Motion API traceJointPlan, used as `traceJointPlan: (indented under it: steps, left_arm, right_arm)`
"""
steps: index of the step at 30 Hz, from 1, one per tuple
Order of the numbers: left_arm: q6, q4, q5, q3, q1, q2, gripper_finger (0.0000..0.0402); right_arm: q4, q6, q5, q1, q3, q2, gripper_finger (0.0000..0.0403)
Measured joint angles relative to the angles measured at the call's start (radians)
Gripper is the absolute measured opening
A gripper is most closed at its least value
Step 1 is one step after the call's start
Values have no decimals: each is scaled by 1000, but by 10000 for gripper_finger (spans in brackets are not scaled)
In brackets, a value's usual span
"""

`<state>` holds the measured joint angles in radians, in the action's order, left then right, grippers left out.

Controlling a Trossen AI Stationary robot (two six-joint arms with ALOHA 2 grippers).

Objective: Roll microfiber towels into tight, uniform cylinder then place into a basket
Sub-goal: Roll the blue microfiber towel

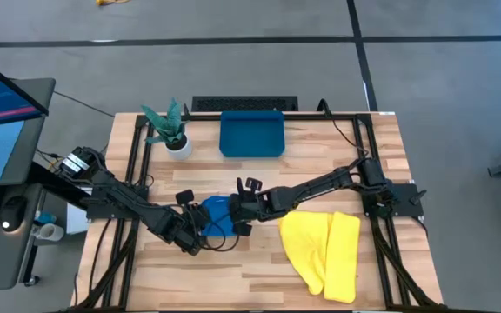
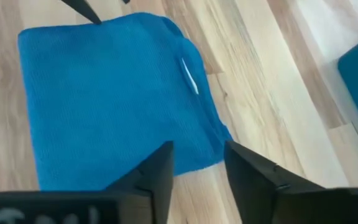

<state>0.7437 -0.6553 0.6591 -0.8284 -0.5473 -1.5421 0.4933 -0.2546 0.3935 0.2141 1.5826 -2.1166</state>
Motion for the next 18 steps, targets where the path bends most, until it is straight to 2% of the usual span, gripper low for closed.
traceJointPlan:
  steps: [7, 12, 18]
  left_arm:
    - [-70, 0, -42, 0, 0, 0, 114]
    - [-71, 13, -71, 0, -40, 0, 114]
    - [-129, 92, -26, 0, -117, 0, 113]
  right_arm:
    - [30, 1, -2, 13, 0, 0, 211]
    - [98, 17, -3, 50, 0, 0, 211]
    - [105, 101, 27, 122, 0, 3, 201]
